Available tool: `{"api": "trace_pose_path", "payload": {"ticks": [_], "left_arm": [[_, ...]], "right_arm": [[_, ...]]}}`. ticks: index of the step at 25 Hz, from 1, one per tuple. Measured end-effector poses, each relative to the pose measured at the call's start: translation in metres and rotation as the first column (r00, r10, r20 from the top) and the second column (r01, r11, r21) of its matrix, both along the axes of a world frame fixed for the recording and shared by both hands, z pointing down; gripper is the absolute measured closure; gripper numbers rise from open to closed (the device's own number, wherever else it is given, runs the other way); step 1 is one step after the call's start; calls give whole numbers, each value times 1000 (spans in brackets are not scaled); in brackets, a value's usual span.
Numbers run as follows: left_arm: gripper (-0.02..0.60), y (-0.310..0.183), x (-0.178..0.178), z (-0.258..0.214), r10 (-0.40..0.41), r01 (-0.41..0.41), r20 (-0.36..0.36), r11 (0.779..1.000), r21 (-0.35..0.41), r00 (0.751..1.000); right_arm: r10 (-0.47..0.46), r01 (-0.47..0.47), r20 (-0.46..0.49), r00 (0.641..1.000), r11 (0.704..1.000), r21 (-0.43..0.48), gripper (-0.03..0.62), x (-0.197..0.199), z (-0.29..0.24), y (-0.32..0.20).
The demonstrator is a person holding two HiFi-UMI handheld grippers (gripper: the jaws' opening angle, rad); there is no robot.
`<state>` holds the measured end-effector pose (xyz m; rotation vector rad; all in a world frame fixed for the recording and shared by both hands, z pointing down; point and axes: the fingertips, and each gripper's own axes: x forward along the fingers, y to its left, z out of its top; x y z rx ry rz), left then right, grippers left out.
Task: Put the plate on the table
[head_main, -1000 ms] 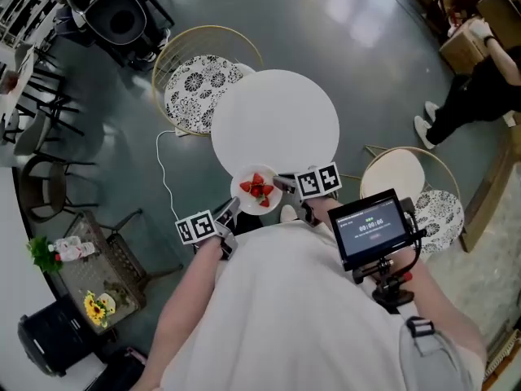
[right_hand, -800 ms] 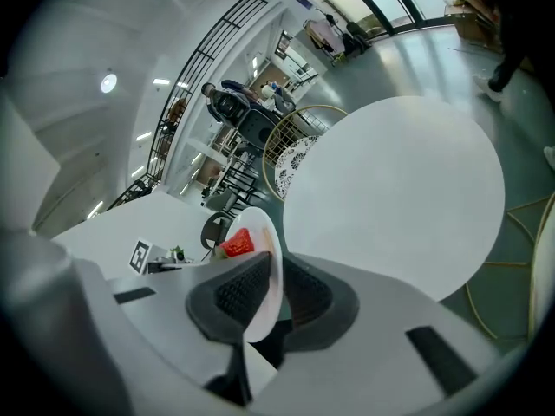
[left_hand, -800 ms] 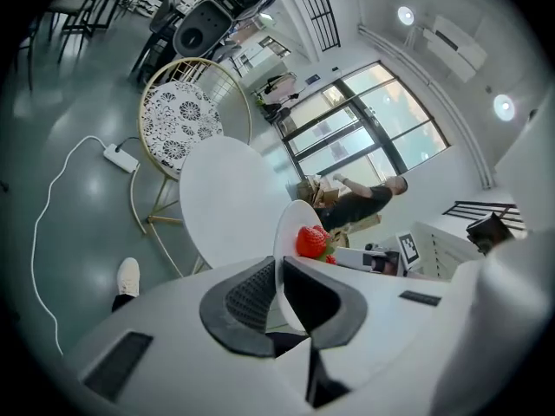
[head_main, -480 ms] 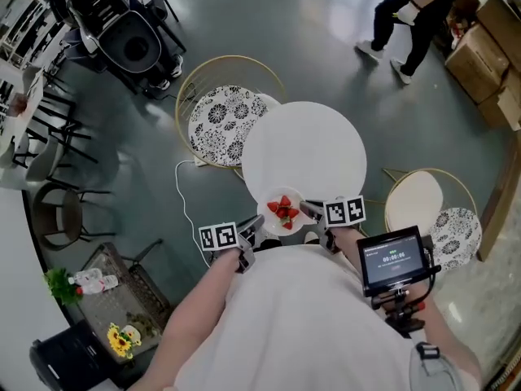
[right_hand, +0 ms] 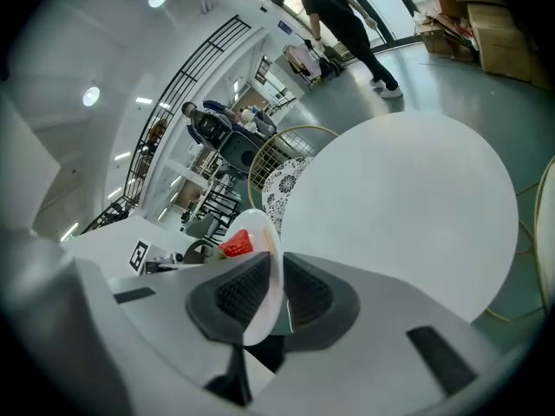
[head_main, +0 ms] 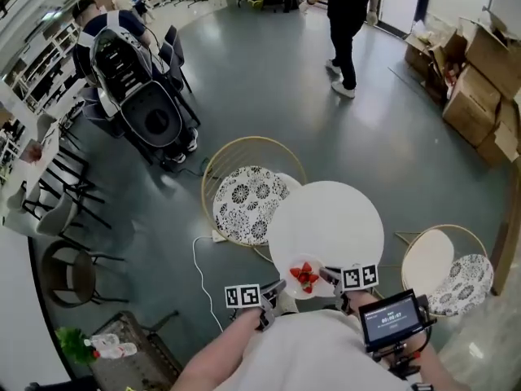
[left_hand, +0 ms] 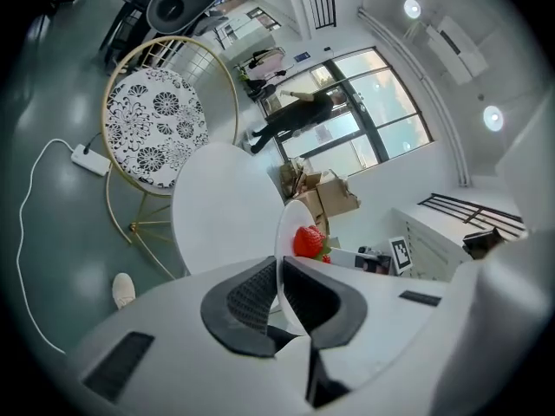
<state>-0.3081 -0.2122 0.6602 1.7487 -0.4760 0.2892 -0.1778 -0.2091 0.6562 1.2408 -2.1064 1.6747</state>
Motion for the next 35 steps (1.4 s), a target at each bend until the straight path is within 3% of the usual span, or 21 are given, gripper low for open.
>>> {"api": "trace_pose_path", "payload": {"ticks": [11, 18, 22, 31, 35], "left_arm": [[569, -14, 29, 19, 157, -157, -11, 987, -27, 988], [569, 7, 79, 30, 259, -257, 35, 965, -58, 965], [569, 0, 94, 38, 234, -232, 51, 971, -53, 971], [569, -20, 112, 50, 149, -146, 99, 989, -32, 984], [569, -16, 119, 57, 100, -93, 110, 994, -63, 989]], "right_arm": [[157, -157, -24, 987, 988, 2, 562, 27, 12, 9], [236, -236, -21, 972, 971, -37, 561, 77, 29, 42], [221, -221, 3, 975, 975, -37, 562, 93, 35, 33], [75, -74, 19, 997, 996, -58, 562, 113, 46, -1], [15, -13, 25, 1000, 996, -84, 562, 120, 51, -7]]}}
